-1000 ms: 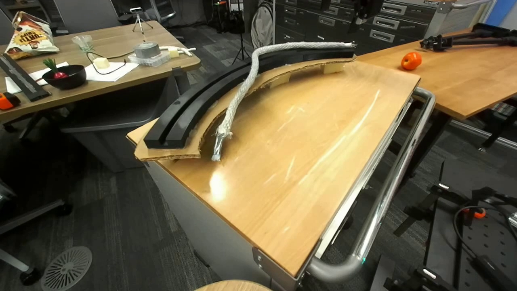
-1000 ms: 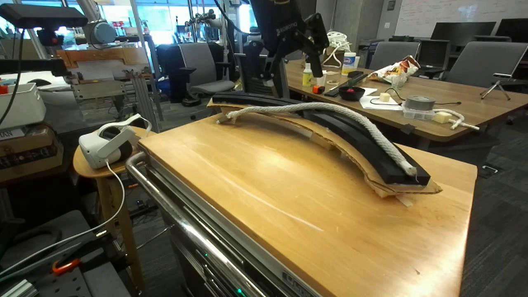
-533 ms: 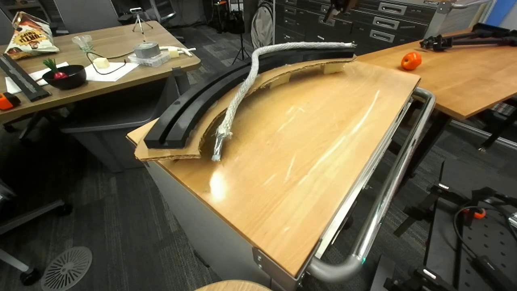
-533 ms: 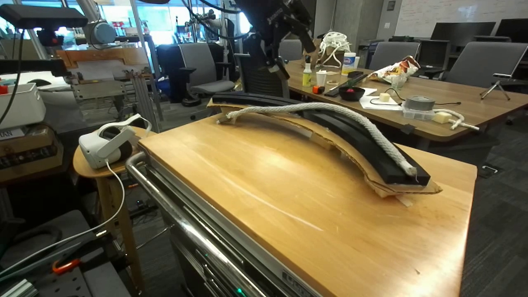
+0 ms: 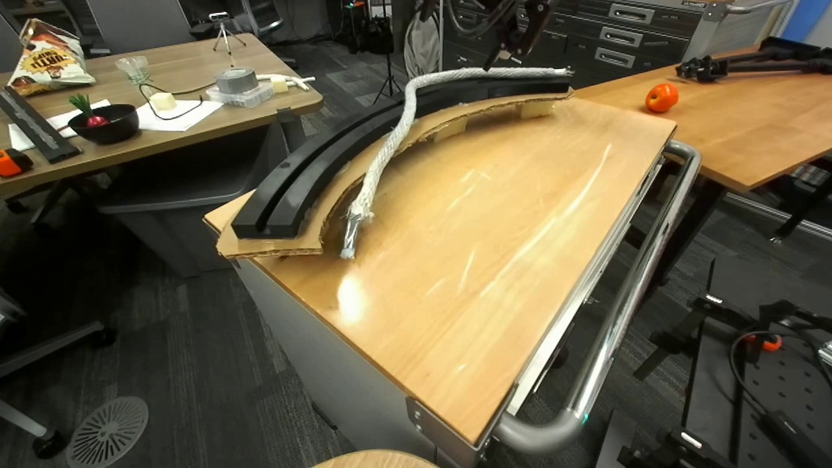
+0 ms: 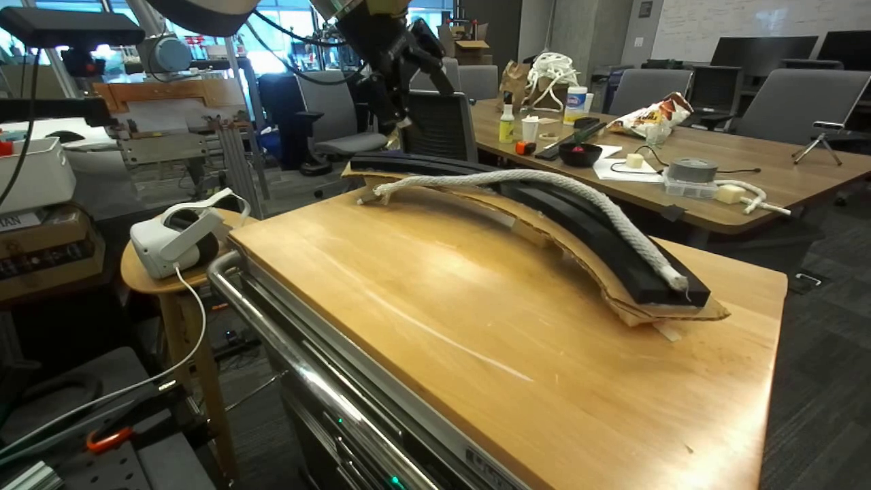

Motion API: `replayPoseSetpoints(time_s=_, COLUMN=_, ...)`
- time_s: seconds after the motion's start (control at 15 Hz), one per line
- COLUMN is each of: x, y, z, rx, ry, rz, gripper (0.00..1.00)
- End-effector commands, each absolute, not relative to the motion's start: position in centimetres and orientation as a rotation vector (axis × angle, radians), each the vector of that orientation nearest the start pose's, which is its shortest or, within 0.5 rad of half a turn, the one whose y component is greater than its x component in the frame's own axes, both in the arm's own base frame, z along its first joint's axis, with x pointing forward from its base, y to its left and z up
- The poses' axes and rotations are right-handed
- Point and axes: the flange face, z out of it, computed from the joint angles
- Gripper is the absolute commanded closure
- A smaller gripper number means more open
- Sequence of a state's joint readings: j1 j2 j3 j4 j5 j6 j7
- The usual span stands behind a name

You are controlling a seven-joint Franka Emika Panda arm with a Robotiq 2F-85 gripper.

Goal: Put the white rope on the black board

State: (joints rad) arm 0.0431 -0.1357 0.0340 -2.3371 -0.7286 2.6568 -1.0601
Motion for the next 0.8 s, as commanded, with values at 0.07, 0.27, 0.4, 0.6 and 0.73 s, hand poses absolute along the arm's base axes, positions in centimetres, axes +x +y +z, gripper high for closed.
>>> replayPoseSetpoints(time_s=0.07, x=52.5, y=7.2, z=39.2, rx=1.64, ry=2.116, rz=0.064, gripper=0.0)
replayPoseSetpoints(time_s=0.27, x=53.7, y=9.8, z=35.8, rx=1.681, ry=2.189, rz=0.05, gripper=0.0)
replayPoseSetpoints(time_s=0.4, x=54.4, y=10.9, z=35.2, rx=1.712, ry=2.056, rz=0.058, gripper=0.0)
replayPoseSetpoints(time_s=0.6, x=53.5, y=10.7, z=34.2, rx=1.713, ry=2.094, rz=0.043, gripper=0.0)
replayPoseSetpoints(time_s=0.73, x=53.2, y=10.5, z=34.4, rx=1.741, ry=2.064, rz=0.094, gripper=0.0)
